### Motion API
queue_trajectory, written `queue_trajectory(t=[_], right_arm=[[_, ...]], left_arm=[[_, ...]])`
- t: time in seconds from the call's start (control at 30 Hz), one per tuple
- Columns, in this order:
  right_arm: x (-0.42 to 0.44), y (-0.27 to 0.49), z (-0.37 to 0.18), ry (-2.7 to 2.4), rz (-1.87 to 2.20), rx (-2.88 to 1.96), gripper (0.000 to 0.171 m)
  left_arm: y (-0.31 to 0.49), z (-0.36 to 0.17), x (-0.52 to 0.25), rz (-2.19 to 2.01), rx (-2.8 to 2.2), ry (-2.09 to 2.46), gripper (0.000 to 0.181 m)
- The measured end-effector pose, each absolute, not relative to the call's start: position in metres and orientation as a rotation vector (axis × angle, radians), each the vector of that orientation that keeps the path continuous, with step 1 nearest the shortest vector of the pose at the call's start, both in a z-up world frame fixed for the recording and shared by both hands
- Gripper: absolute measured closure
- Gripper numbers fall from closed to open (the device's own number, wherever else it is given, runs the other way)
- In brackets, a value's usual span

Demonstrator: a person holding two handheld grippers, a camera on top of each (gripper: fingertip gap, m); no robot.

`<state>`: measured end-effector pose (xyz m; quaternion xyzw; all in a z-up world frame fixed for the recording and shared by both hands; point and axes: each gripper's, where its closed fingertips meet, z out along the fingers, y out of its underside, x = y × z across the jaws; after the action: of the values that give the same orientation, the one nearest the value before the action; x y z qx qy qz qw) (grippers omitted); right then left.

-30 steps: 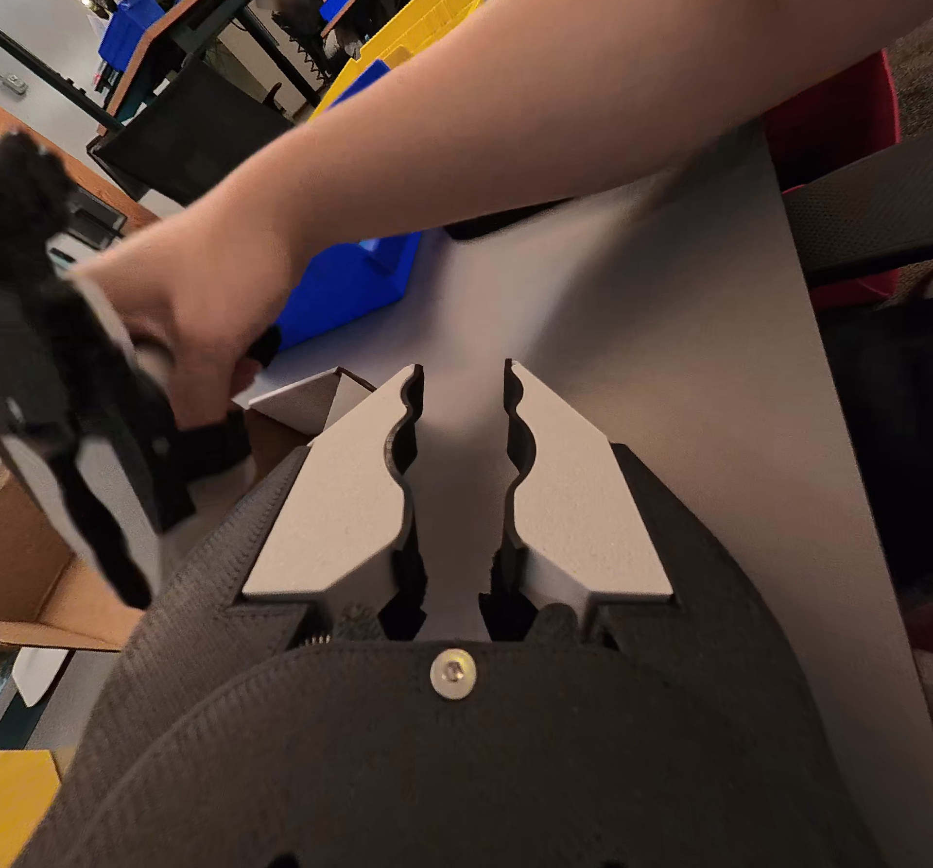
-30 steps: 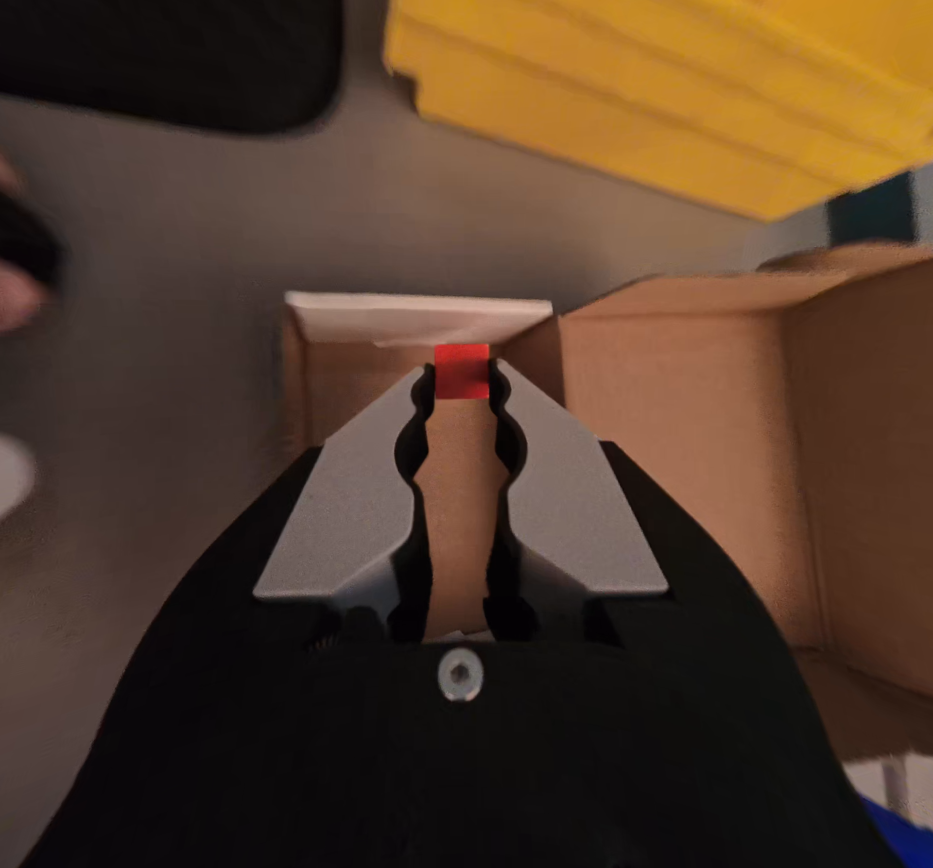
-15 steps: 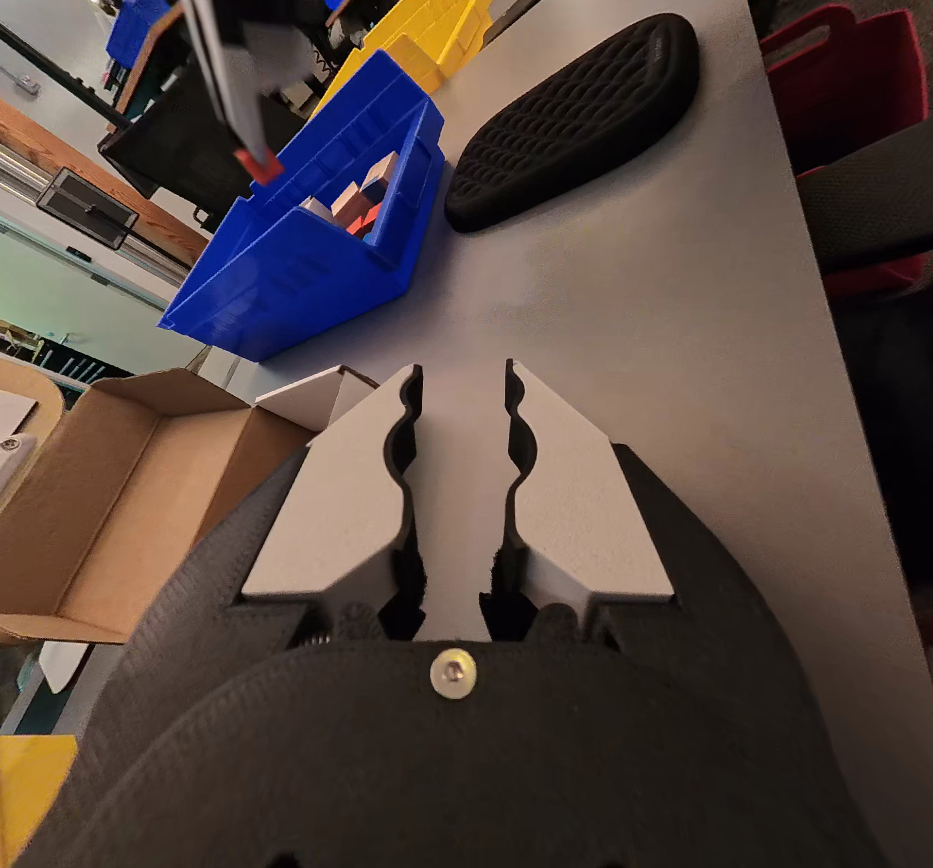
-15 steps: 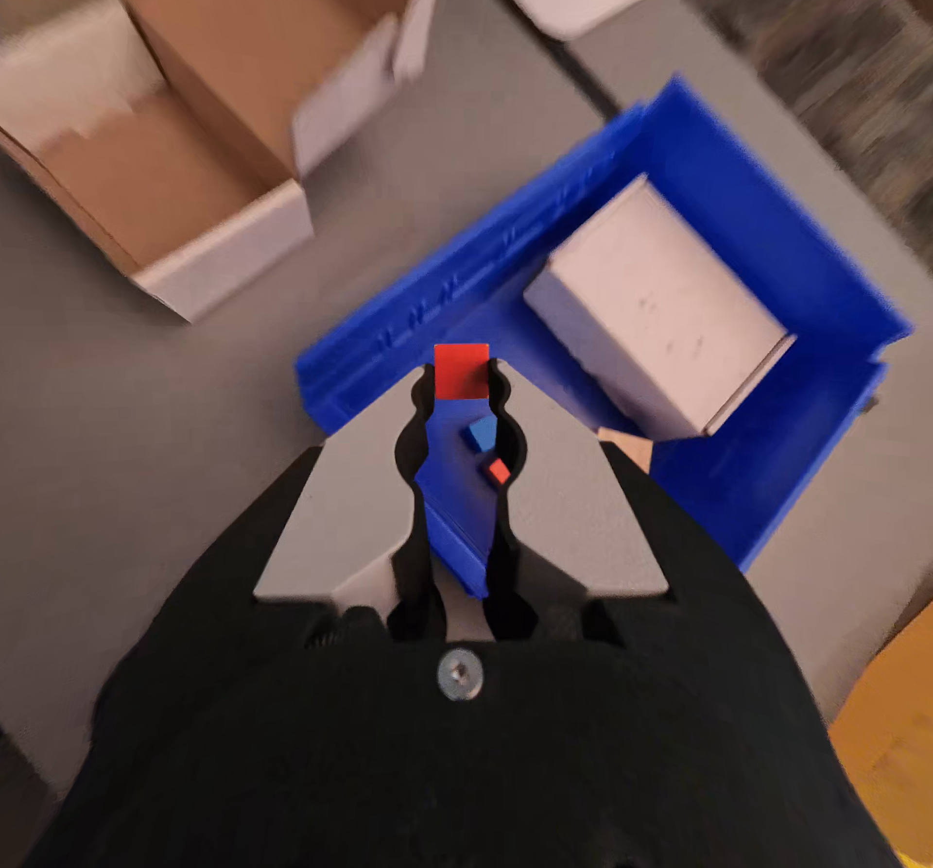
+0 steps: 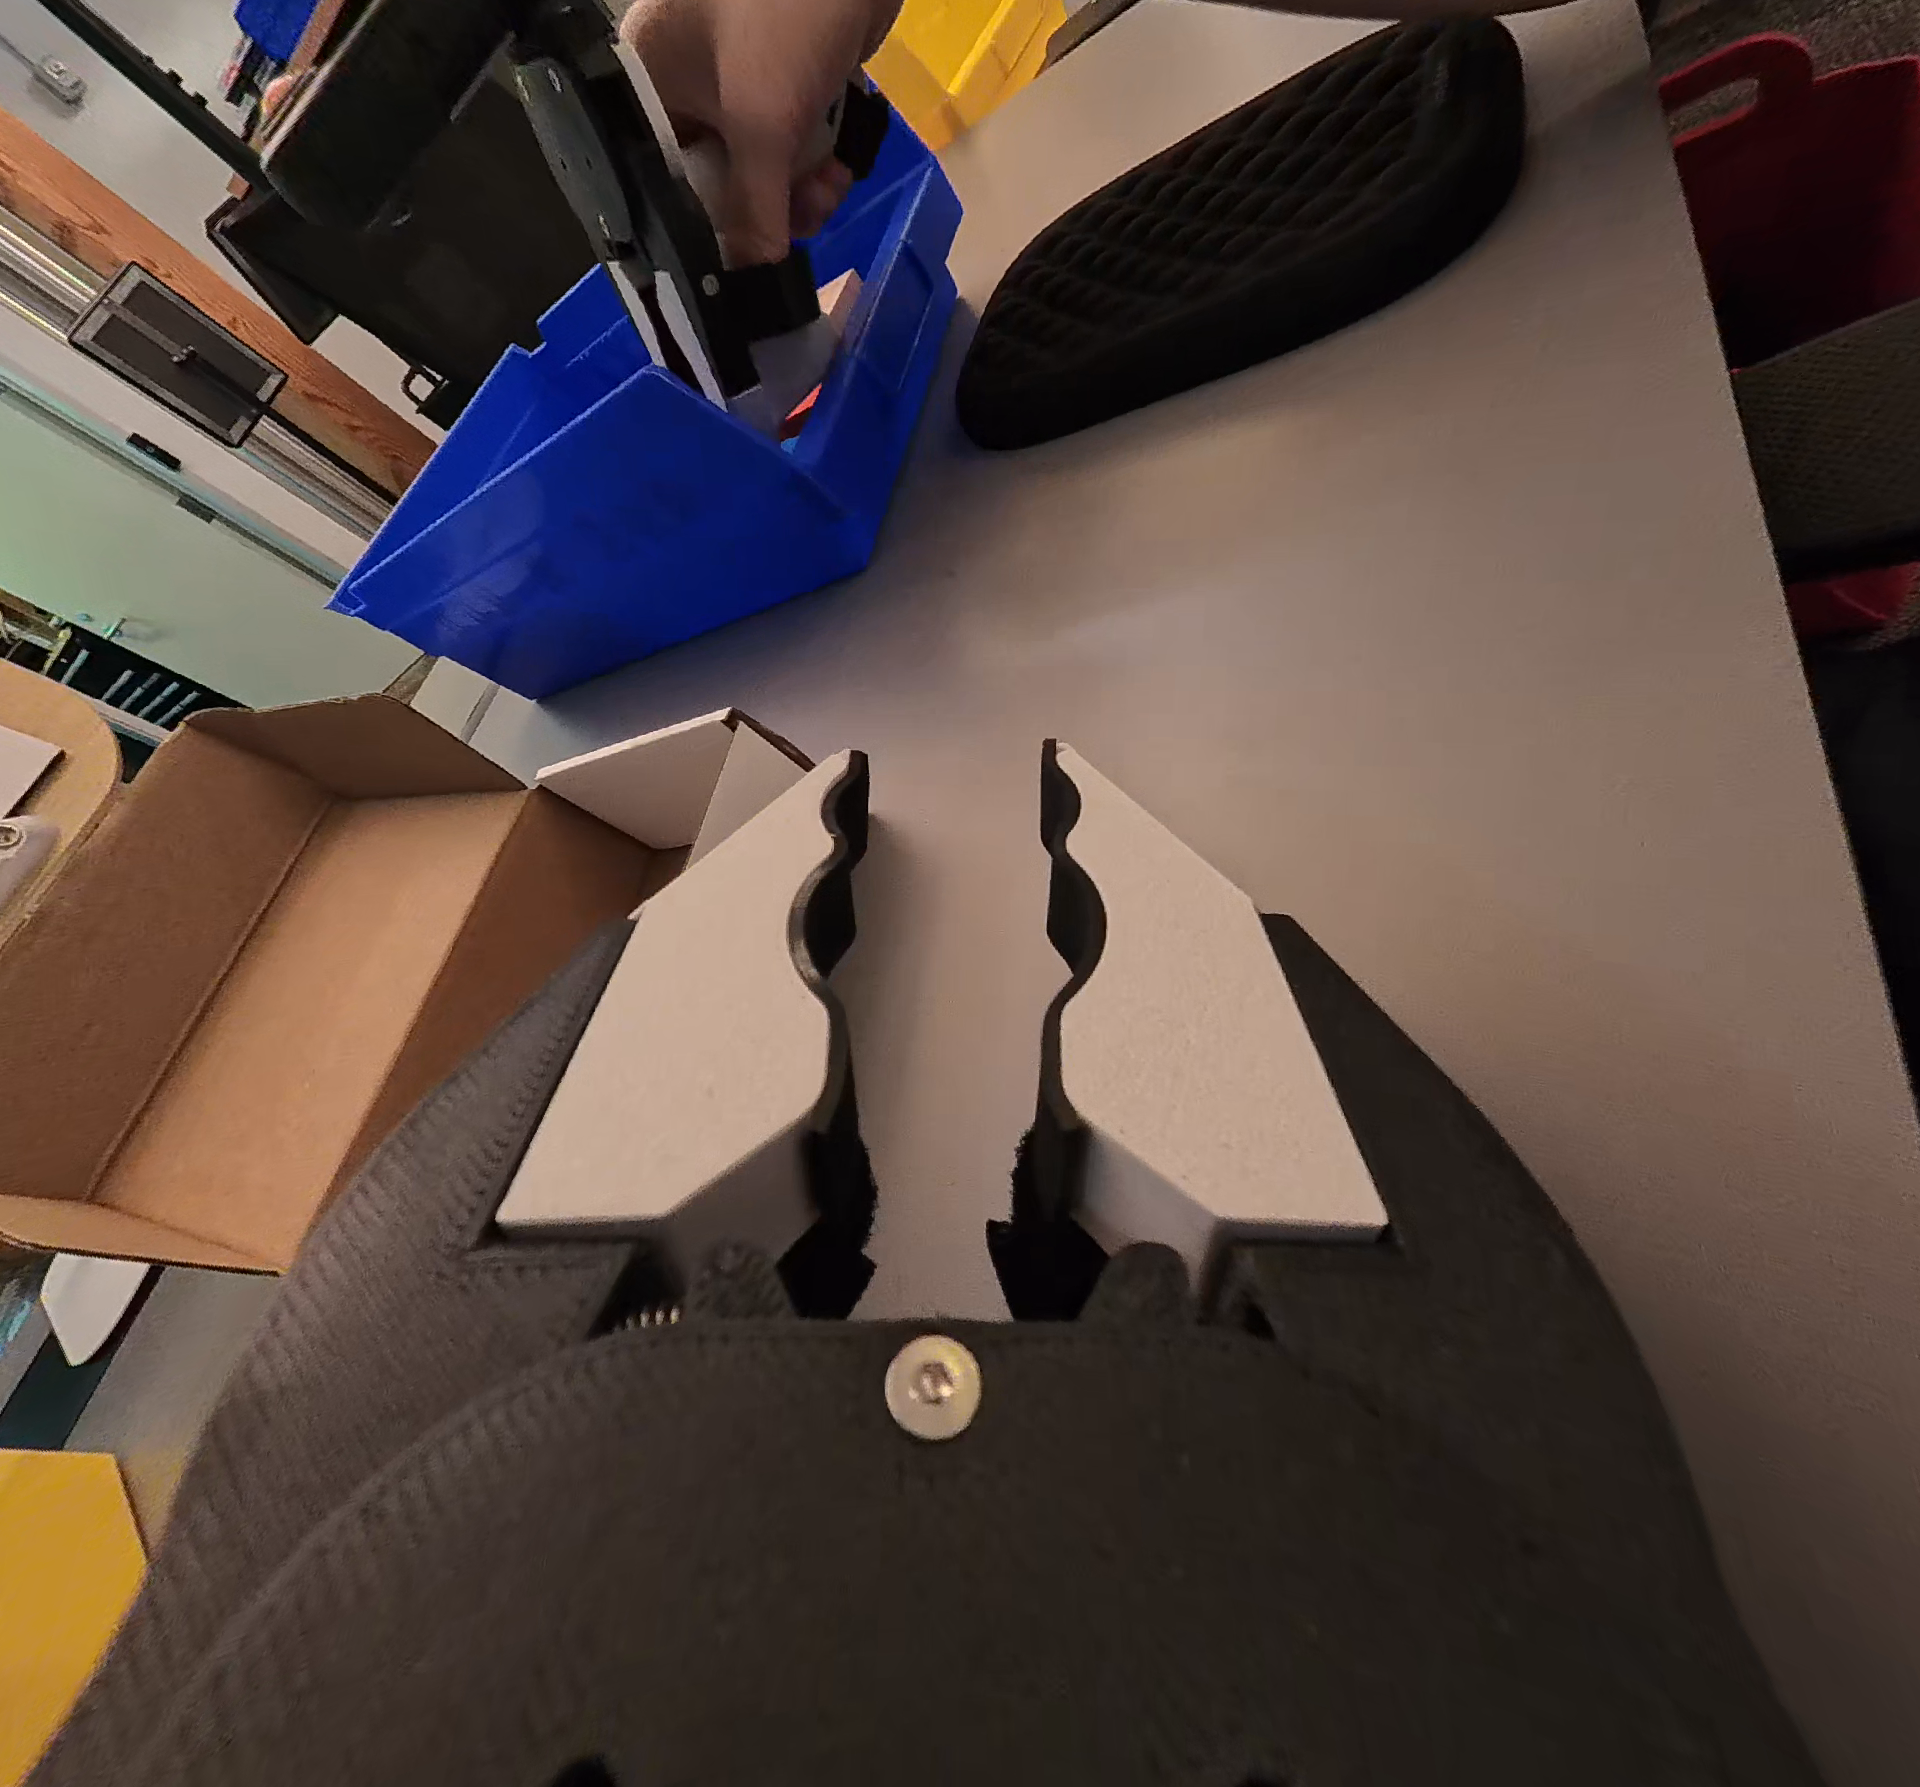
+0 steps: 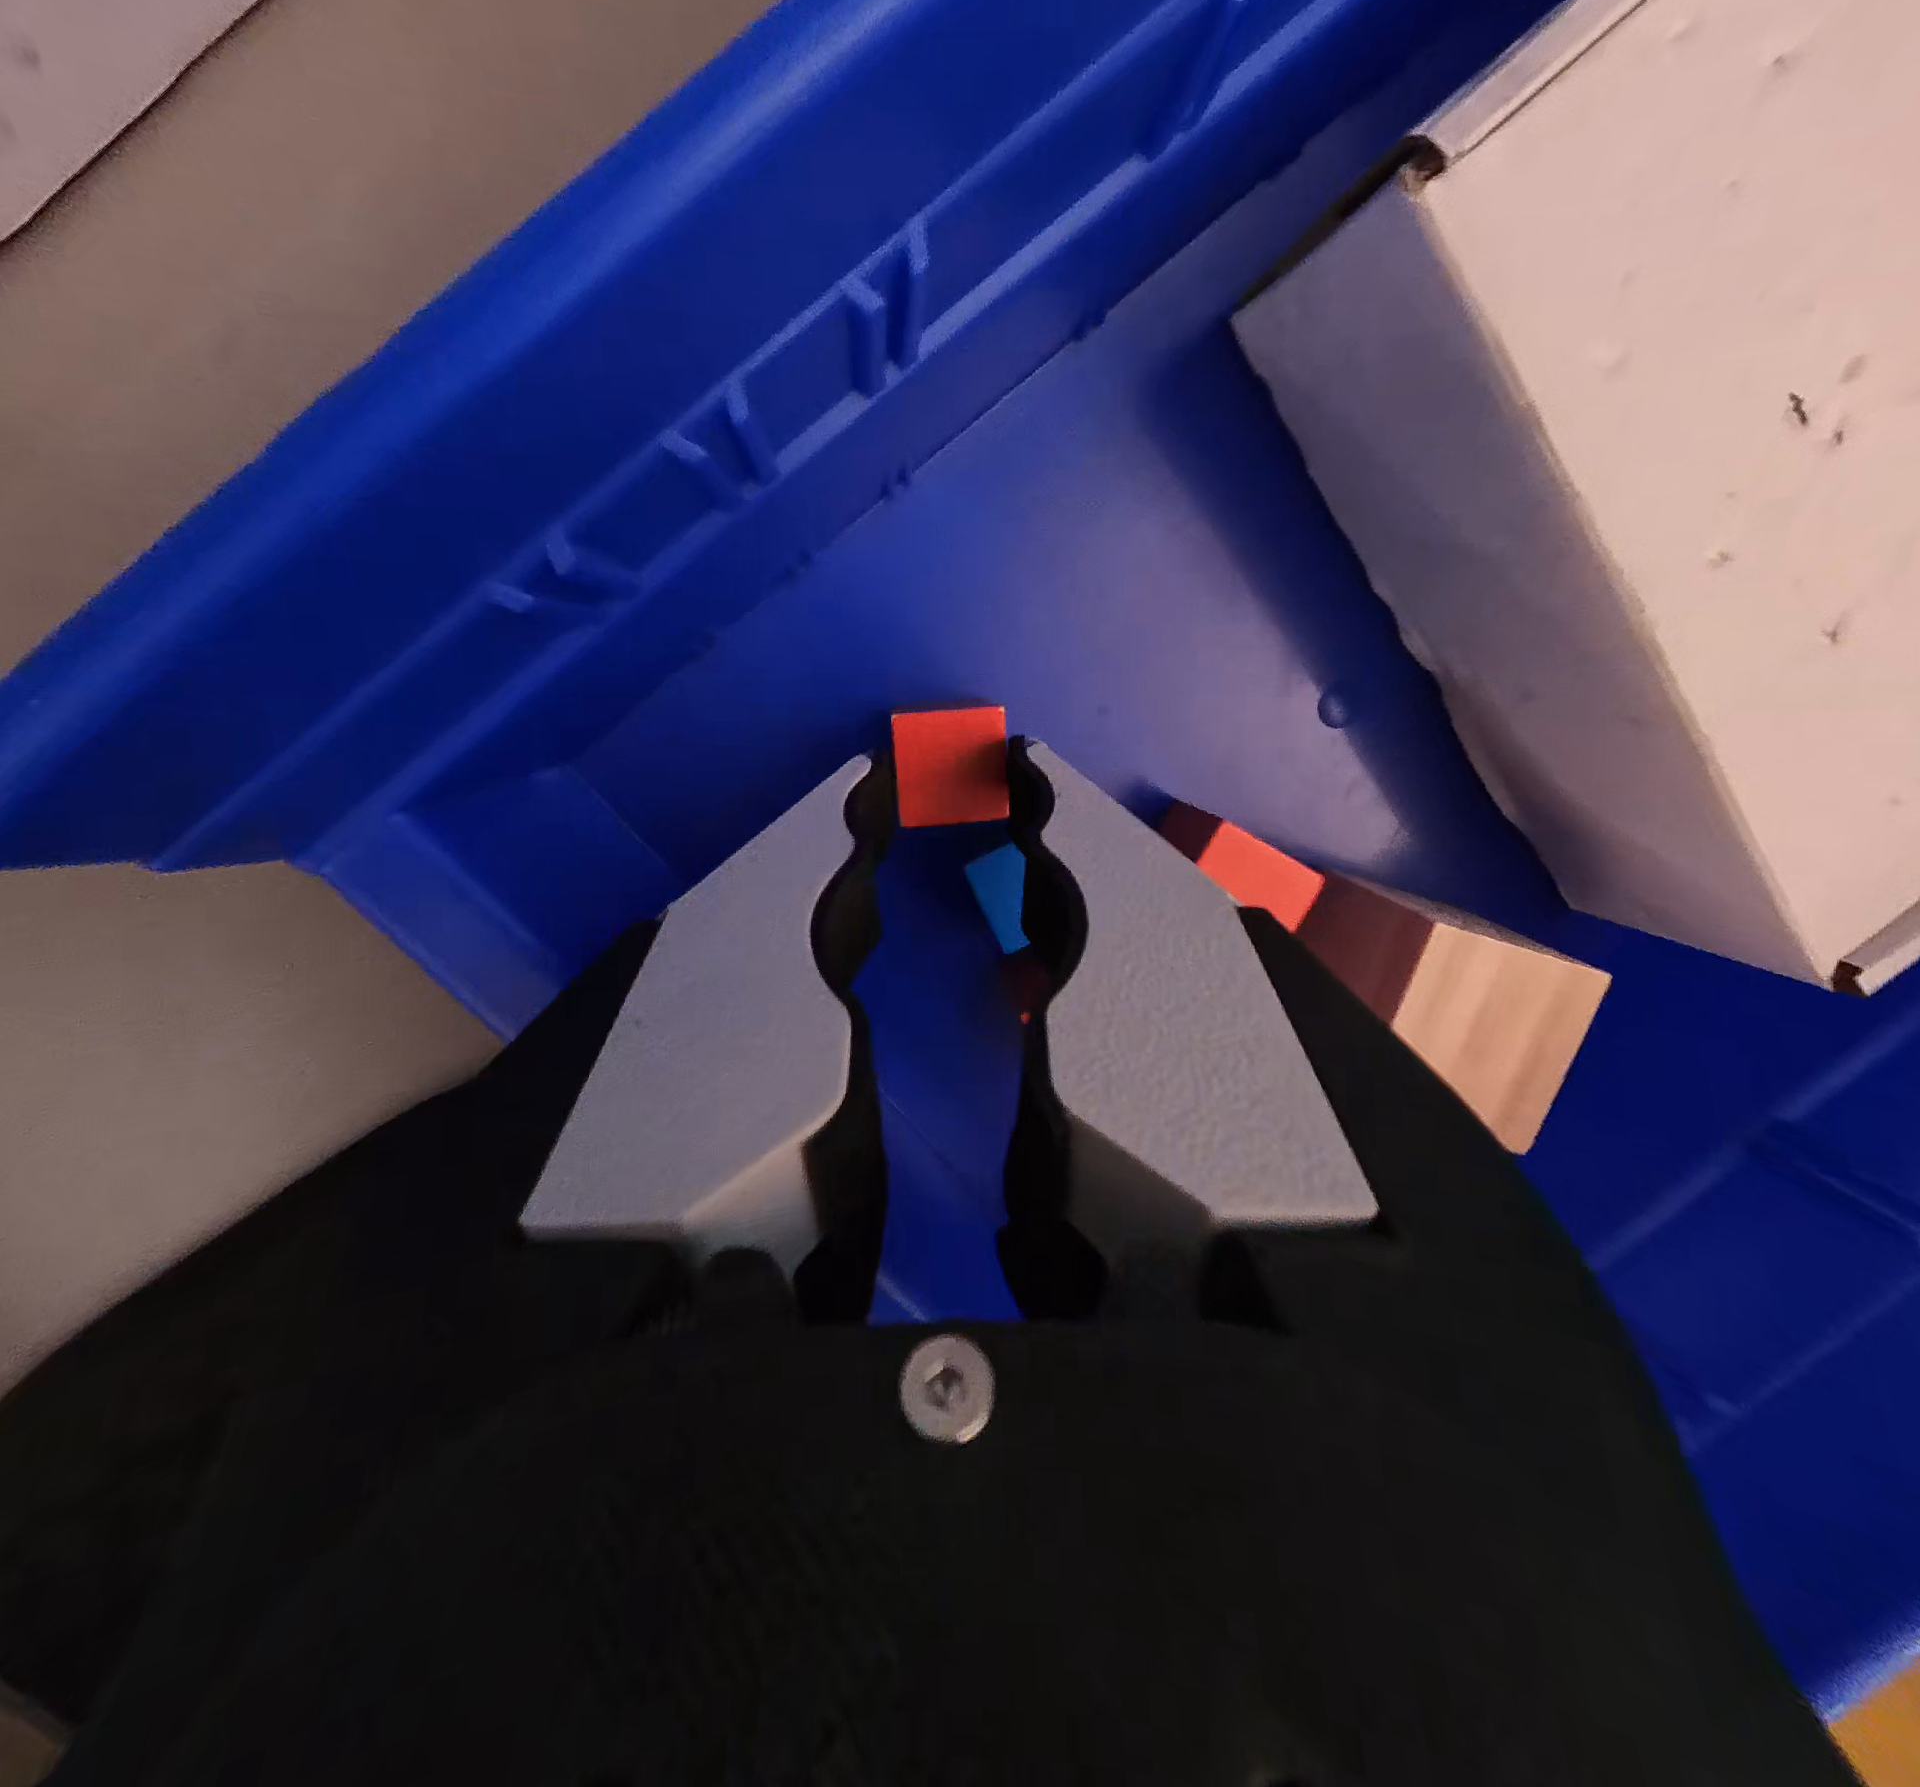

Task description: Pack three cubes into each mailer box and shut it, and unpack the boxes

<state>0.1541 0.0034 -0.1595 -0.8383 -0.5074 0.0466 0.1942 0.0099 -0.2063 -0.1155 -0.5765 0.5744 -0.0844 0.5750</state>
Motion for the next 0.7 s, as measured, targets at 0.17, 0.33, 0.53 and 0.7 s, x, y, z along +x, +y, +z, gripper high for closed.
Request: queue_trajectory(t=[0.17, 0.33, 0.53, 0.7], right_arm=[[0.143, 0.005, -0.106, -1.328, 0.219, -2.172, 0.134], [0.139, 0.016, 0.024, -1.120, 0.185, -1.765, 0.104], [0.107, 0.007, 0.120, -0.930, 0.577, -1.630, 0.072], [0.030, 0.001, 0.107, -0.963, 0.814, -1.661, 0.085]], left_arm=[[-0.203, -0.108, 0.007, -0.209, -1.354, 1.295, 0.147], [-0.183, -0.083, -0.011, -0.240, -1.394, 1.099, 0.146], [-0.146, -0.040, -0.057, -0.133, -1.476, 0.828, 0.142], [-0.099, 0.006, -0.097, -0.161, -1.639, 0.738, 0.124]])
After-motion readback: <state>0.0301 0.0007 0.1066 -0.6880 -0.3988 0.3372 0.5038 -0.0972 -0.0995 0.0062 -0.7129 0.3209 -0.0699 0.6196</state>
